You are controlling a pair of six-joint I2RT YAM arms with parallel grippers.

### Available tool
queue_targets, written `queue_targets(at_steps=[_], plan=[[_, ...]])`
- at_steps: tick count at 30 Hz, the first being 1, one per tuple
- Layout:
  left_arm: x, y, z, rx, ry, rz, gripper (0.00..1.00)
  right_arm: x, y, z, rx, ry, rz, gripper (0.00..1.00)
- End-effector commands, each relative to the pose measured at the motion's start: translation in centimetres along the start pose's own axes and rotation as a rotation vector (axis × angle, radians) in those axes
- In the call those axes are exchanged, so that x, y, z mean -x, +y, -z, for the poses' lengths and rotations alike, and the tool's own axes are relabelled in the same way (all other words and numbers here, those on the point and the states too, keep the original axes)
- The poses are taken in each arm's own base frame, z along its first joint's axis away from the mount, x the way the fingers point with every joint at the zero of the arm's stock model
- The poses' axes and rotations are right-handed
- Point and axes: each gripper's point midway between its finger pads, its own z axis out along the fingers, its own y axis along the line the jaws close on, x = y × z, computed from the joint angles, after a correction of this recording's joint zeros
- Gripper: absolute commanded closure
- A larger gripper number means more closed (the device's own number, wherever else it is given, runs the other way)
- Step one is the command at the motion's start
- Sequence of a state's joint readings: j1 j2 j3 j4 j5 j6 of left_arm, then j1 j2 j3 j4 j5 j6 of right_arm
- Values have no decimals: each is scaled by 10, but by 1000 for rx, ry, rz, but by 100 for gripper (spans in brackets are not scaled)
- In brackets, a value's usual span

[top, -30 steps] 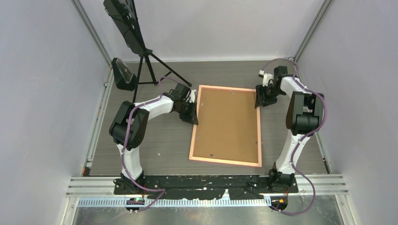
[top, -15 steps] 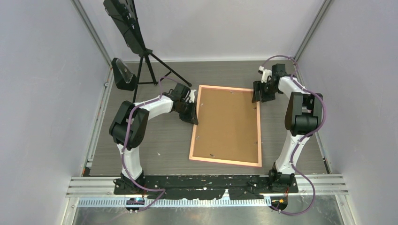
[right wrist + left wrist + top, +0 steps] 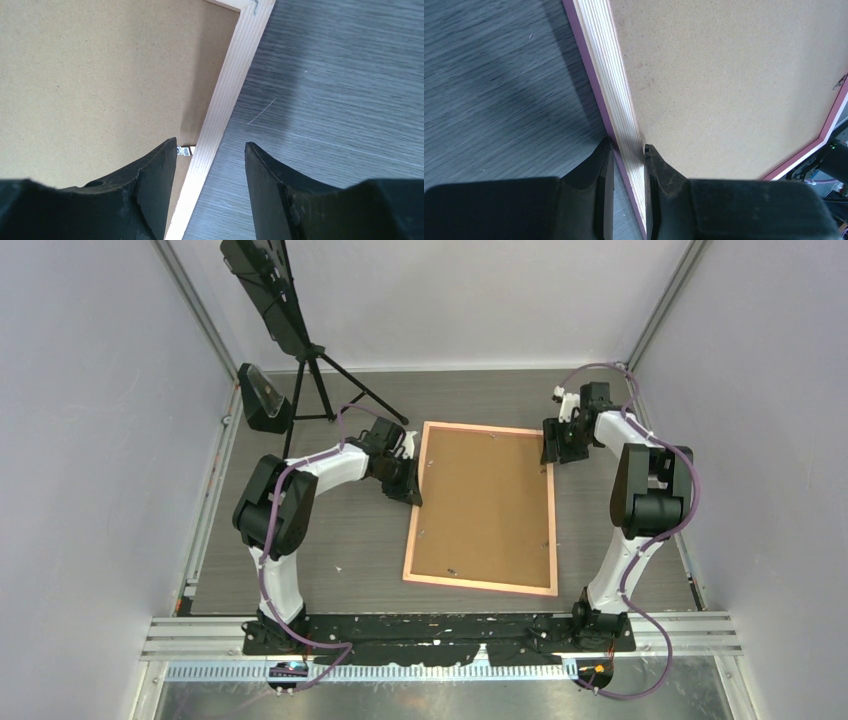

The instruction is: Put the photo into the frame

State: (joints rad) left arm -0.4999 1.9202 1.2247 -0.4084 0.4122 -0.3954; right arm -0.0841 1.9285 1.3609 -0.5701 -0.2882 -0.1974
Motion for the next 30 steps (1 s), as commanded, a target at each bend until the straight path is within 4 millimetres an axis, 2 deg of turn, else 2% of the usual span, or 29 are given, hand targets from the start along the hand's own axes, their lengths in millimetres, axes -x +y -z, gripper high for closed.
queue_targets(at_steps=[1, 6, 14, 23, 30], plan=[[6, -7, 2, -35, -9, -7, 100, 14, -2, 5, -47, -40, 29, 42], [6, -7, 2, -35, -12, -8, 100, 4, -9, 0, -77, -2, 46, 42], [5, -6, 1, -32, -6, -6, 100, -6, -7, -8, -79, 28, 61, 43], [5, -5, 0, -30, -3, -7, 100, -18, -5, -11, -104, 65, 111, 44], [6, -5, 2, -26, -11, -9, 100, -24, -11, -8, -128, 100, 152, 47]])
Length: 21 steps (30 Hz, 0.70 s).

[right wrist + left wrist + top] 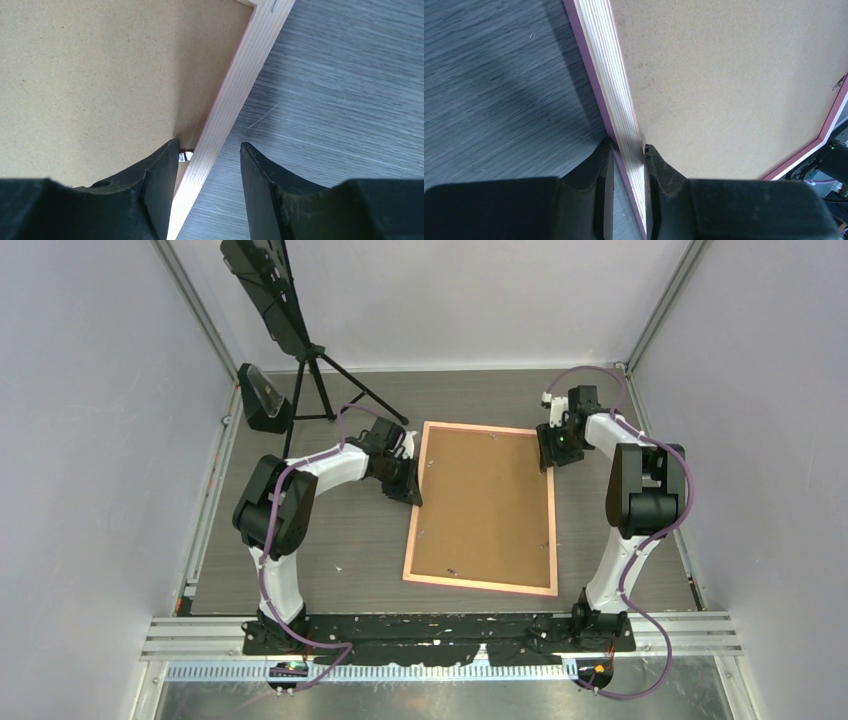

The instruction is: Put the photo into the frame

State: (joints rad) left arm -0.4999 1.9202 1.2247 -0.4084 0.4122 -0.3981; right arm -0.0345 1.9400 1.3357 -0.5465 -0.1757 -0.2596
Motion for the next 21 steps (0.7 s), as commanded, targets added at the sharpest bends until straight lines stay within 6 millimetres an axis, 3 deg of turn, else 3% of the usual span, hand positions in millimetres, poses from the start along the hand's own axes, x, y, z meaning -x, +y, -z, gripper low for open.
queue_targets(at_steps=[1, 11, 21], plan=[[7, -5, 2, -25, -11, -12, 100, -15, -7, 4, -42, 65, 62, 47], [7, -3, 3, -23, -13, -5, 100, -16, -13, 8, -42, 115, 144, 47], [8, 0, 4, -20, -16, 1, 100, -14, -4, 5, 65, 133, 227, 47]])
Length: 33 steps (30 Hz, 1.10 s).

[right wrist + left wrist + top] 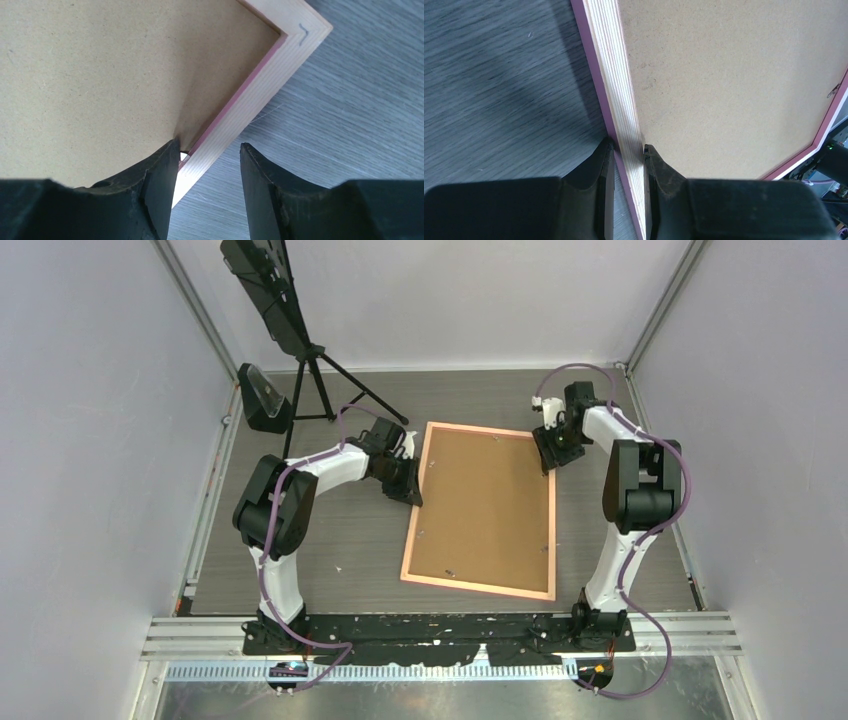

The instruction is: Put the photo into the frame

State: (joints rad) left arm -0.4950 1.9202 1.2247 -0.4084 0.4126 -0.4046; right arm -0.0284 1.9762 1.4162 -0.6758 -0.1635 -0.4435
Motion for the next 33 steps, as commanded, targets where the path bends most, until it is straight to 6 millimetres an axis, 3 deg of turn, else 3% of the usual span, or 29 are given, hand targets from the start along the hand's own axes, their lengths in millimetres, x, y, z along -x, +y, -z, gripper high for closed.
queue_targets(at_steps=[1, 8, 18, 28, 33], plan=[[7, -2, 3, -24, -13, -10, 100, -9, 4, -2, 58, 49, 59, 47], [7, -2, 2, -25, -10, -6, 100, -17, 11, -5, 103, 63, 93, 46], [10, -2, 5, -21, -24, -9, 100, -18, 5, -3, 83, 69, 132, 41], [11, -1, 6, -13, -26, -15, 100, 19, 7, 15, 132, -113, -198, 33], [12, -1, 7, -12, -29, -16, 100, 29, 9, 25, 157, -181, -313, 32]])
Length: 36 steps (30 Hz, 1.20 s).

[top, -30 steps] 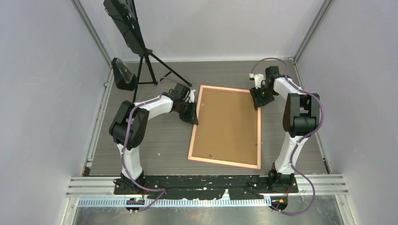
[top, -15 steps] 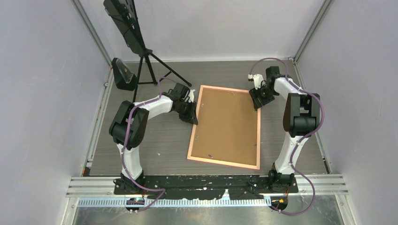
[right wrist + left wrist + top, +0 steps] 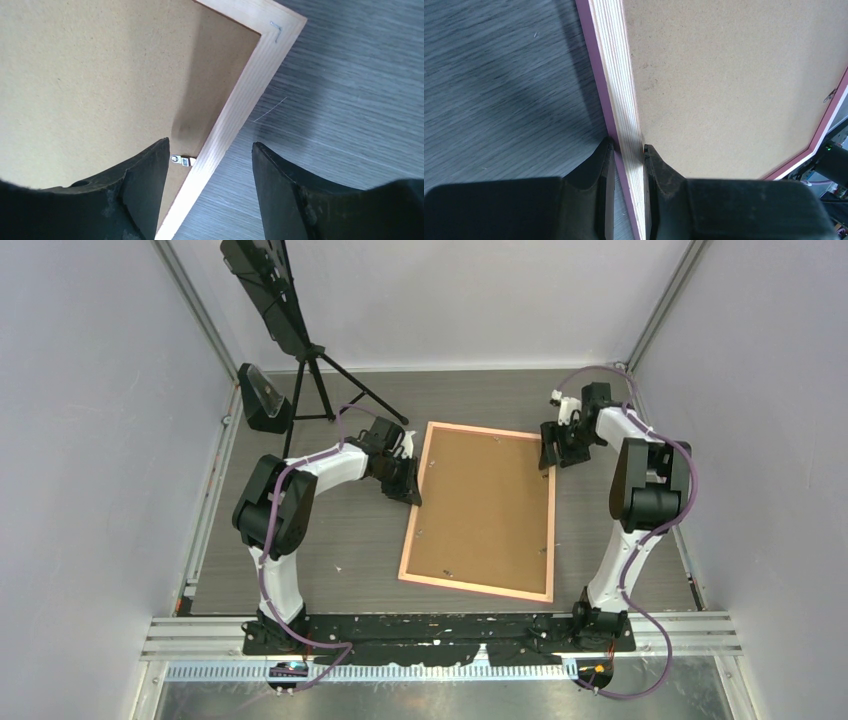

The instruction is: Put the photo into the frame

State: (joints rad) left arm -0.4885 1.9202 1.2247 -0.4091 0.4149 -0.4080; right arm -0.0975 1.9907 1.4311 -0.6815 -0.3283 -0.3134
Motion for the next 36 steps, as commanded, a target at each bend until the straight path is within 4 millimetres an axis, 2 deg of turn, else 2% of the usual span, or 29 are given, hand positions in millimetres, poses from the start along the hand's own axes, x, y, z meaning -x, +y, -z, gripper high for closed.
queue_targets(at_steps=[1, 4, 9, 14, 18, 25, 31, 35, 36], plan=[[11, -4, 7, -13, -30, -27, 100, 22, 15, 23, 42, -129, -122, 32], [12, -4, 8, -15, -32, -26, 100, 13, 20, 28, 53, -124, -119, 33], [12, -6, 8, -25, -31, -23, 100, -18, 28, 33, 65, -81, -102, 37], [12, -6, 8, -26, -32, -23, 100, -50, 35, 30, 71, -29, -81, 41], [12, -6, 8, -25, -31, -21, 100, -65, 35, 29, 68, -1, -69, 44], [12, -6, 8, -24, -32, -22, 100, -73, 37, 23, 98, 22, -72, 58], [12, -5, 7, -21, -30, -23, 100, -70, 35, 21, 123, 18, -83, 71], [15, -4, 7, -16, -28, -25, 100, -61, 30, 20, 123, 4, -80, 83], [16, -4, 7, -13, -26, -30, 97, -60, 29, 18, 124, 7, -81, 87]])
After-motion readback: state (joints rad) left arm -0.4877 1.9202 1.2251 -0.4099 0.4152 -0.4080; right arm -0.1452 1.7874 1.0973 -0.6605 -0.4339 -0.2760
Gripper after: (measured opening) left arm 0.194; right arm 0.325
